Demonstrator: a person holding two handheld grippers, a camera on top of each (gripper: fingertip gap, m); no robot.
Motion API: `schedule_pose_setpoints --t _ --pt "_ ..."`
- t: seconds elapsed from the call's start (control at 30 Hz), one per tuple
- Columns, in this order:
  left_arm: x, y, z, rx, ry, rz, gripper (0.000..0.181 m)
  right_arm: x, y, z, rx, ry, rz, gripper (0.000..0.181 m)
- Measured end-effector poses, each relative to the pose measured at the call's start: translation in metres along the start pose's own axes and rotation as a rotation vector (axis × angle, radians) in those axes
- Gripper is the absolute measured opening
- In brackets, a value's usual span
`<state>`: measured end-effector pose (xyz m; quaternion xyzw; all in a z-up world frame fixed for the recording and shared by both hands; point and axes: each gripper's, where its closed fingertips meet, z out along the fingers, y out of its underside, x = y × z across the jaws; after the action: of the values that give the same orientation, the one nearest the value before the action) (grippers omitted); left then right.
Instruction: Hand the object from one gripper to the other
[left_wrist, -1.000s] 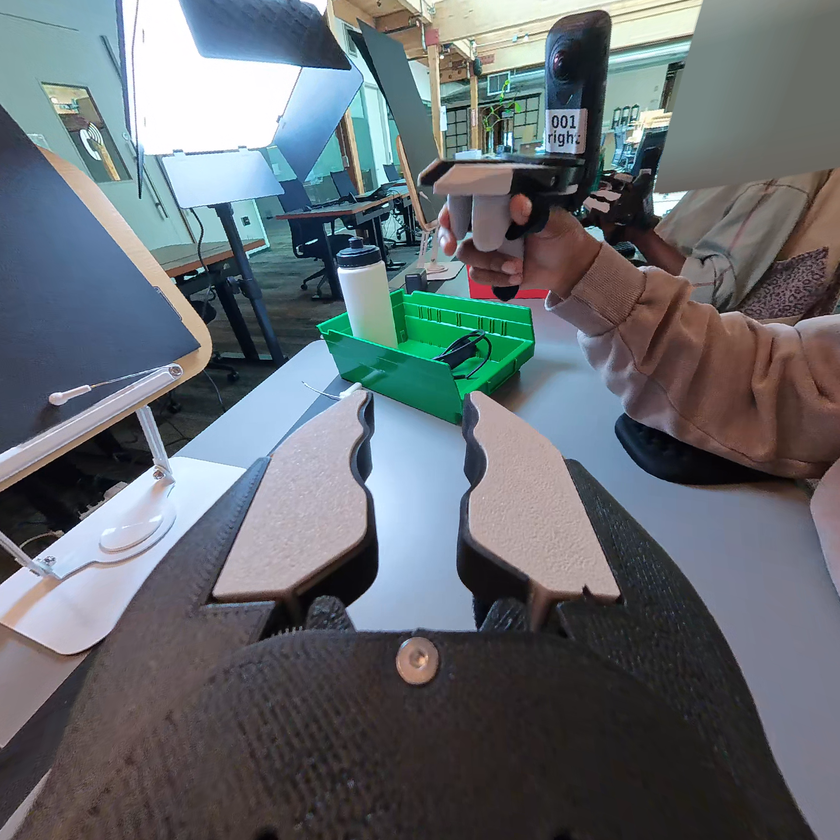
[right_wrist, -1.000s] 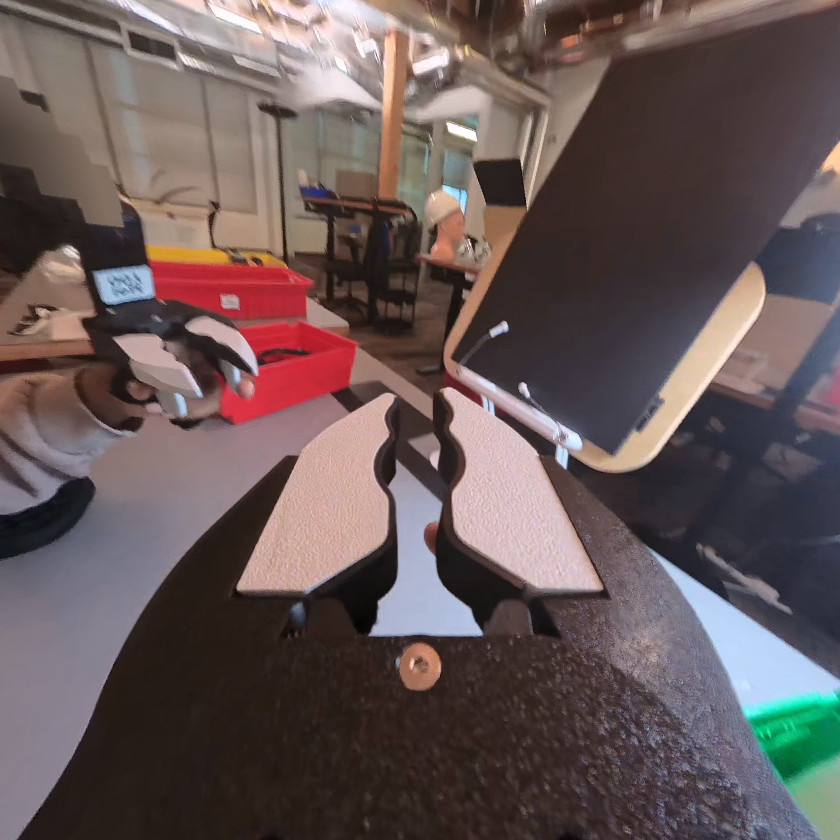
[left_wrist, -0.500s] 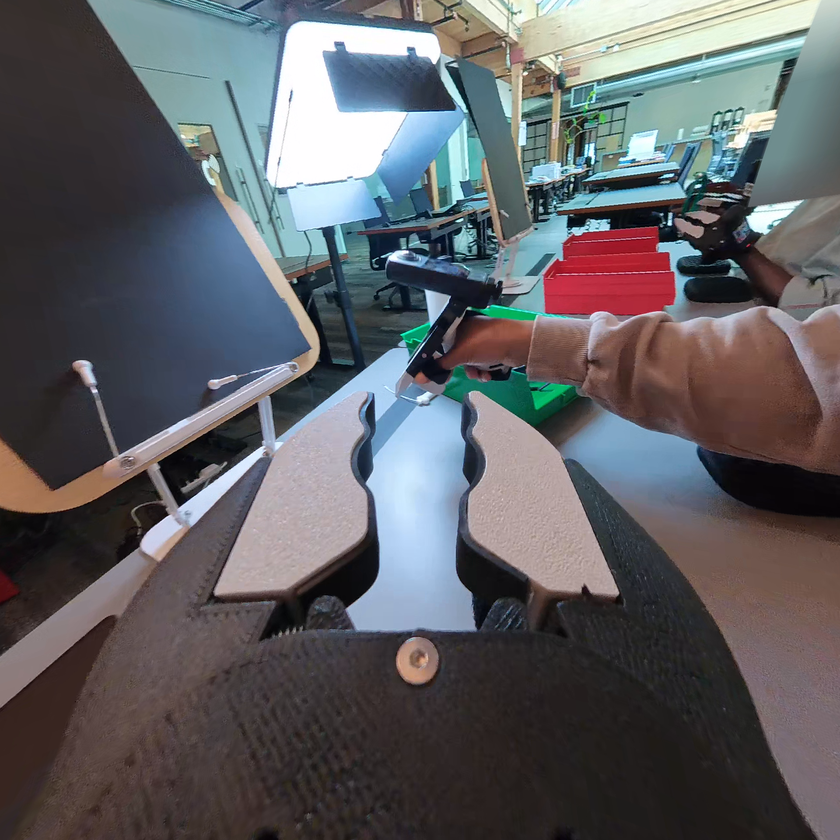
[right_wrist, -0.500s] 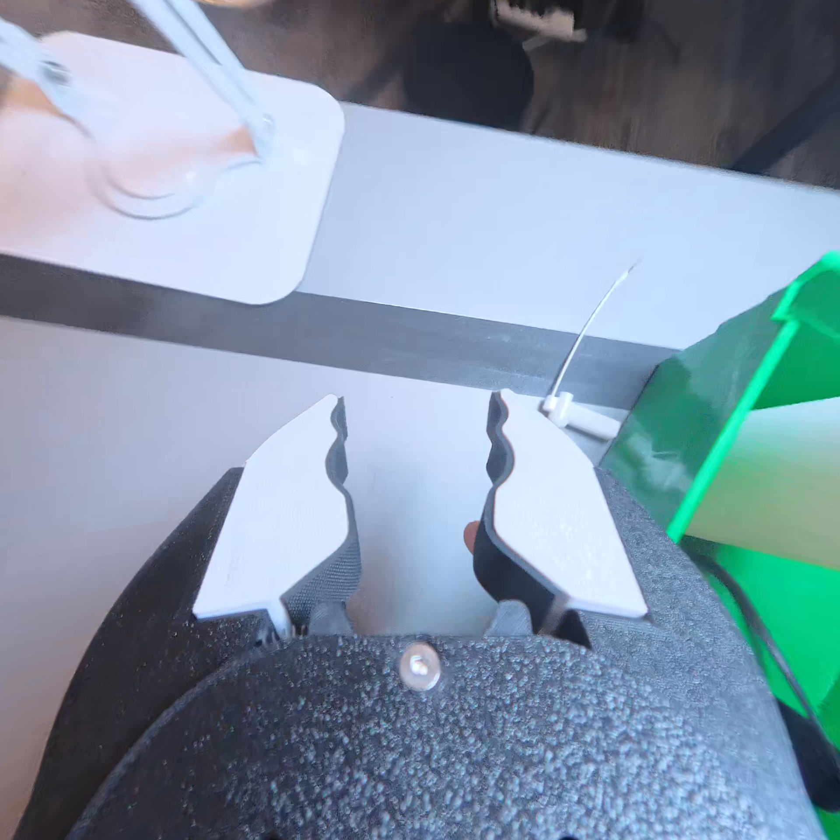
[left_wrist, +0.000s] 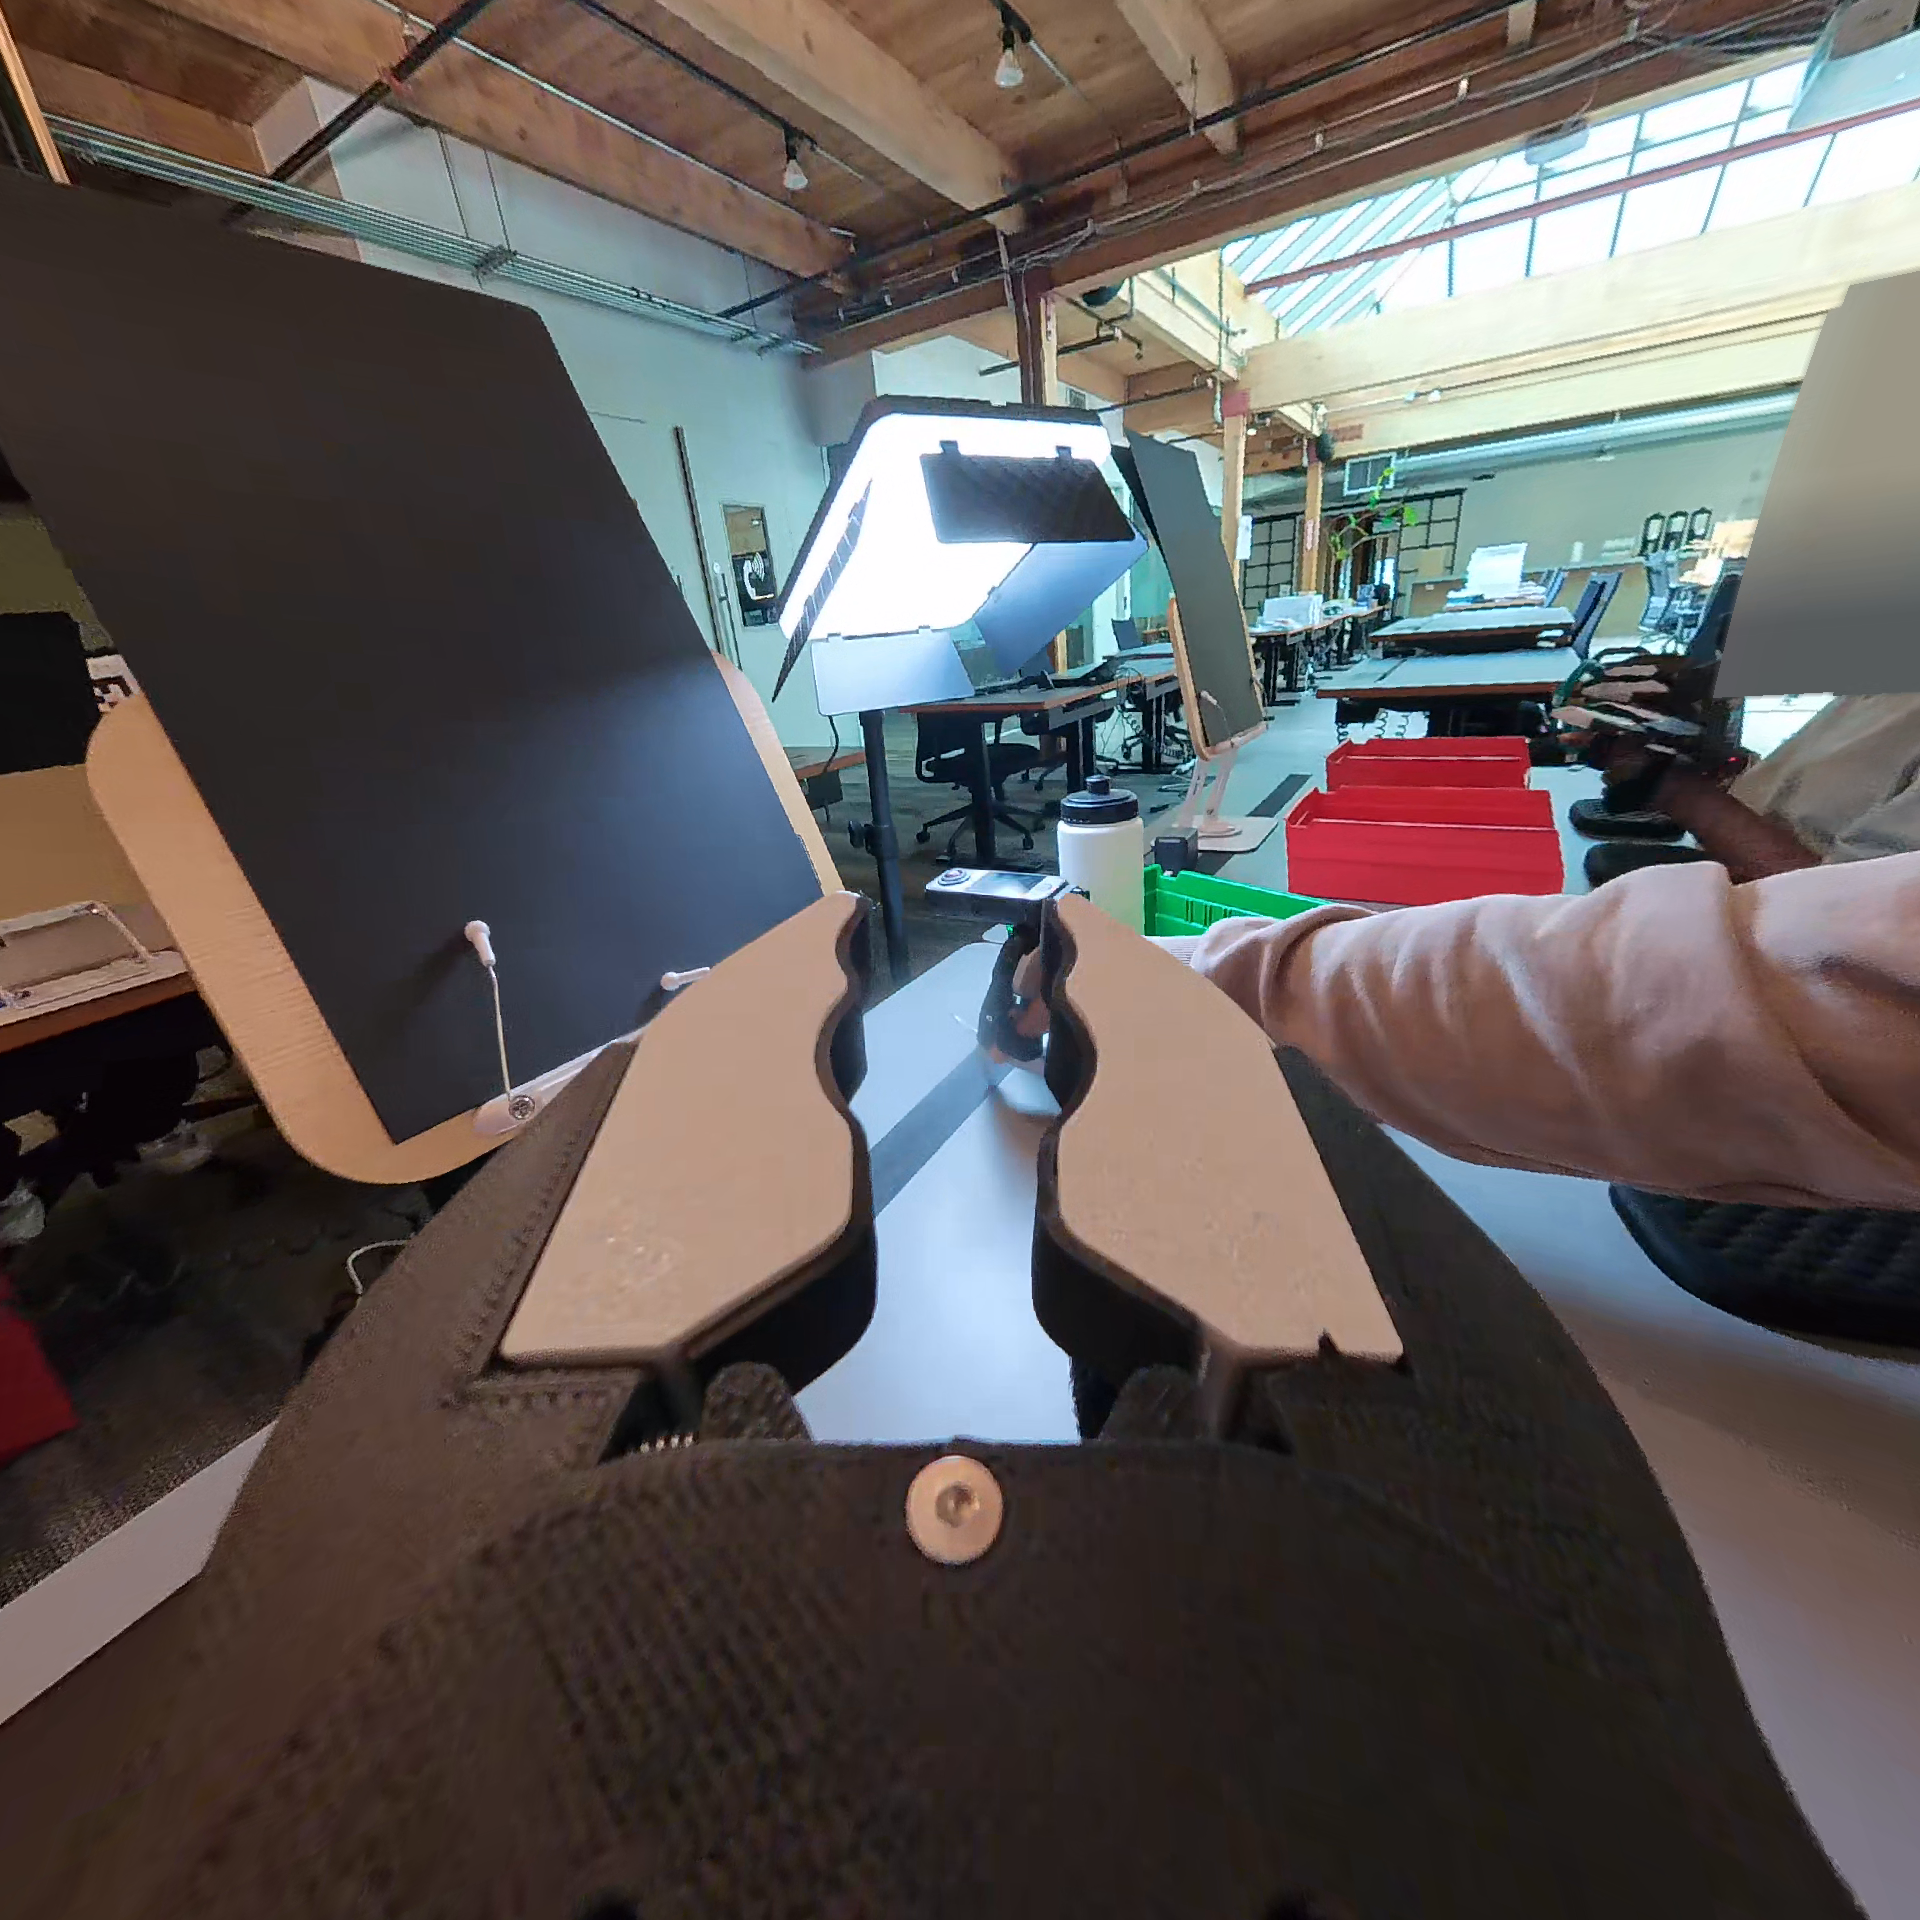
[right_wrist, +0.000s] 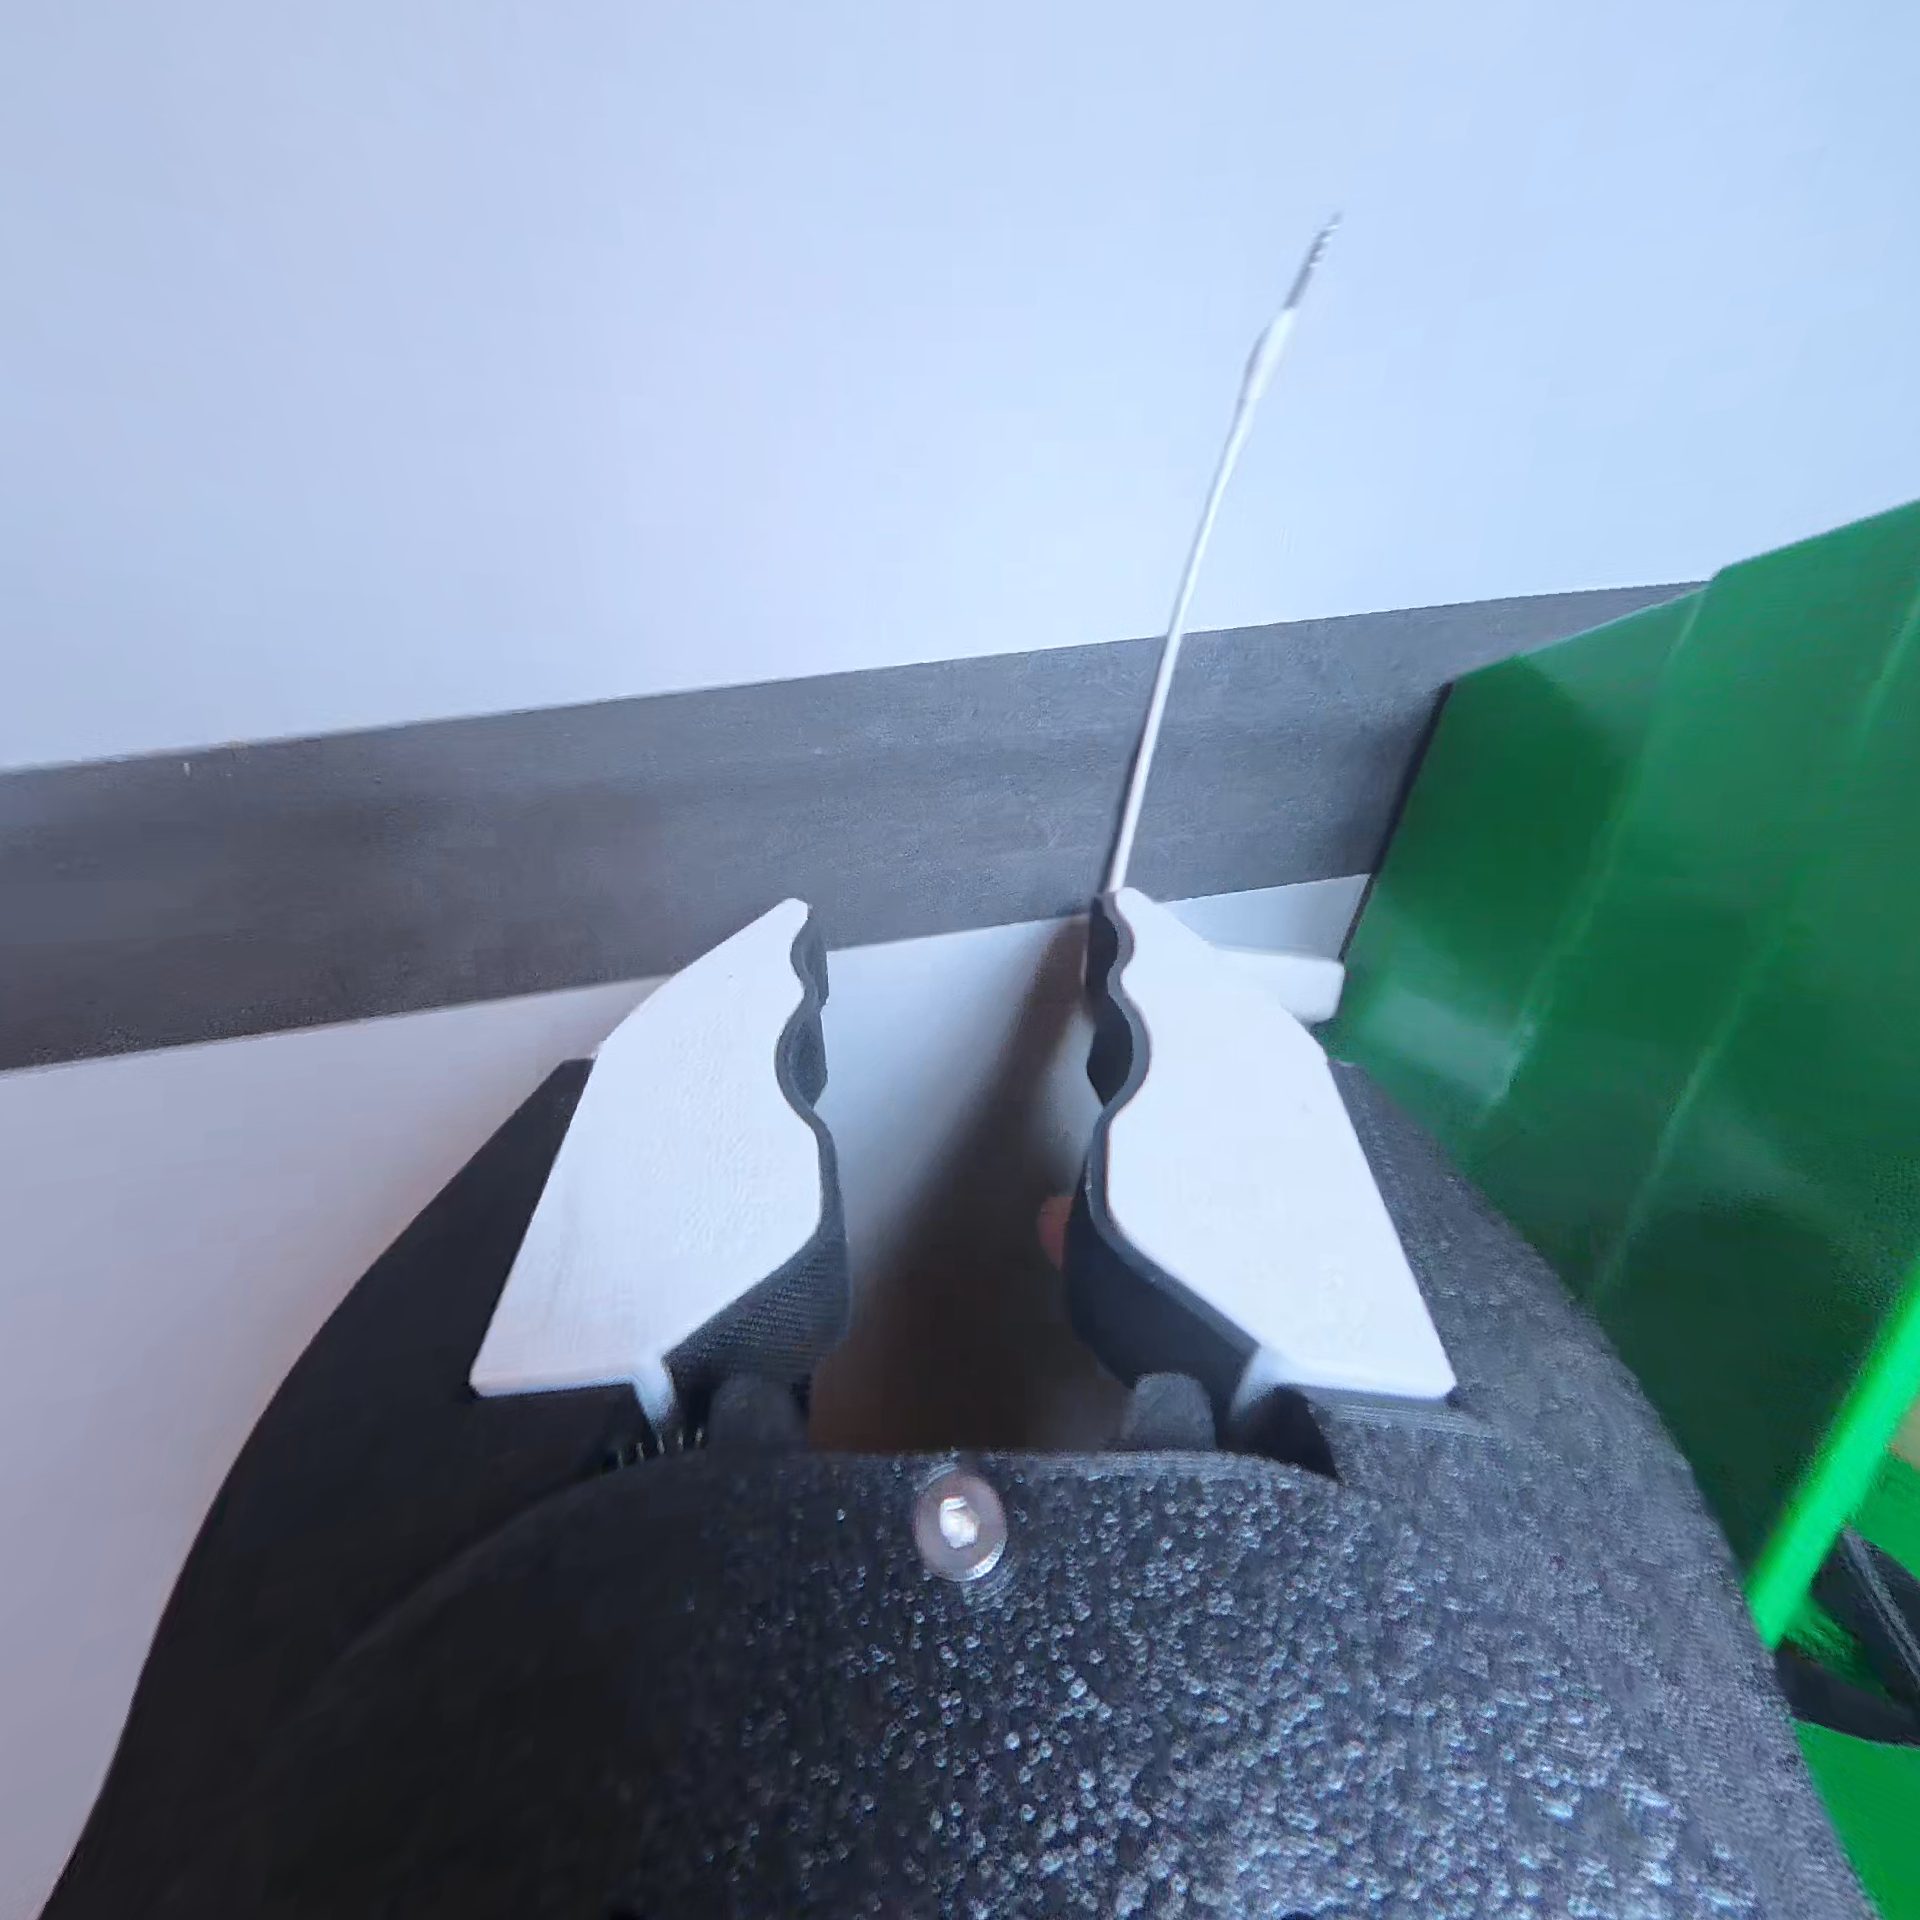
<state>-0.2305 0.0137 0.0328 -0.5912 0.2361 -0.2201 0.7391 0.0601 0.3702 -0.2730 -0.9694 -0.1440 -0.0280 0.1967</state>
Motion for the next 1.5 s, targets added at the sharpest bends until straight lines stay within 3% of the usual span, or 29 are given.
schedule_pose_setpoints --t 0.17,0.43,0.57,0.63,0.77,0.9,1.1,1.2,1.3,1.5 --pt "-0.003 -0.003 -0.003 0.016 -0.005 -0.007 0.029 0.01 0.0 0.003 -0.008 -0.023 0.083 0.039" --pt "0.0 -0.005 -0.002 0.023 0.004 -0.01 0.027 0.016 0.006 0.002 0.026 0.056 0.017 0.001" --pt "0.0 -0.003 -0.001 0.02 0.002 -0.009 0.026 0.03 -0.009 -0.007 0.116 0.171 -0.053 0.025" --pt "-0.001 -0.001 0.0 0.018 0.005 -0.018 0.026 0.033 -0.003 -0.002 0.068 0.183 -0.027 0.032" --pt "-0.002 0.004 0.002 0.002 0.003 -0.018 0.026 0.04 0.0 0.004 0.031 0.223 0.008 0.017" --pt "-0.003 0.004 0.002 0.005 0.006 -0.023 0.026 0.034 0.001 0.006 0.049 0.118 0.101 0.002" --pt "0.0 0.002 0.002 0.01 0.014 -0.022 0.026 0.001 0.004 -0.003 0.105 -0.152 0.115 0.002" --pt "0.001 0.002 0.003 0.01 0.018 -0.023 0.026 -0.032 -0.009 -0.033 0.262 -0.337 0.037 0.002" --pt "0.005 0.003 0.005 0.004 0.025 -0.02 0.026 -0.07 -0.011 -0.087 0.446 -0.511 -0.106 0.001" --pt "0.022 0.015 0.02 -0.031 0.085 -0.027 0.026 -0.118 0.047 -0.19 0.592 -0.781 -0.333 0.001"
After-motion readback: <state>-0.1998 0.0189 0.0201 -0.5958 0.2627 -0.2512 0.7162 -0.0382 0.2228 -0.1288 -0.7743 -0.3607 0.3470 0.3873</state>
